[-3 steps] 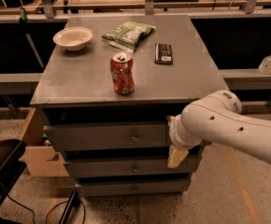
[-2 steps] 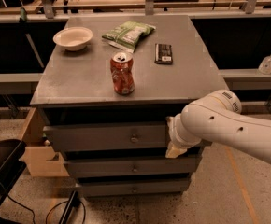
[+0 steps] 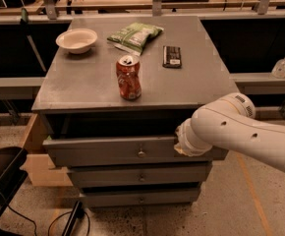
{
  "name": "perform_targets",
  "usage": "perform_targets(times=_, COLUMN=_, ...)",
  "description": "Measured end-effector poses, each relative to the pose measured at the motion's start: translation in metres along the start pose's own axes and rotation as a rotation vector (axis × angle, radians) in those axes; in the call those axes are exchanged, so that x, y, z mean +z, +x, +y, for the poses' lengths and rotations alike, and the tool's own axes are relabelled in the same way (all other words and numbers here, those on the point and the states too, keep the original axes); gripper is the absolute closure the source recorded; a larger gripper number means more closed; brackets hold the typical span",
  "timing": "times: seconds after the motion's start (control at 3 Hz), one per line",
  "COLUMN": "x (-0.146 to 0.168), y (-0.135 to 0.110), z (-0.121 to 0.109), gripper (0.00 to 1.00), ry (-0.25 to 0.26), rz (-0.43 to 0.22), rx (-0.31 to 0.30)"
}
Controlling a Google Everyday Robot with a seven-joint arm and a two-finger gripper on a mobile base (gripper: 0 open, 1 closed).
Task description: Open top drawer
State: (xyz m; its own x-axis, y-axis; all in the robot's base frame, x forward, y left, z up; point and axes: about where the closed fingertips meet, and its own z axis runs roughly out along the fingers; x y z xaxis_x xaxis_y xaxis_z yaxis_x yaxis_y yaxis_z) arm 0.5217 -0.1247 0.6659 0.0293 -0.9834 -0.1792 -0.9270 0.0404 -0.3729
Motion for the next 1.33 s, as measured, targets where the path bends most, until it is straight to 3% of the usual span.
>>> perform_targets(times=0.33, x=-0.005, y=-0.001, z=-0.002, gripper=1.0, ry=0.0, rz=0.0, rx=0.0)
perform_targets(times=1.33, x=-0.023, y=0.004, z=0.009, gripper=1.0, ry=-0.004, rz=0.005, rx=0.003)
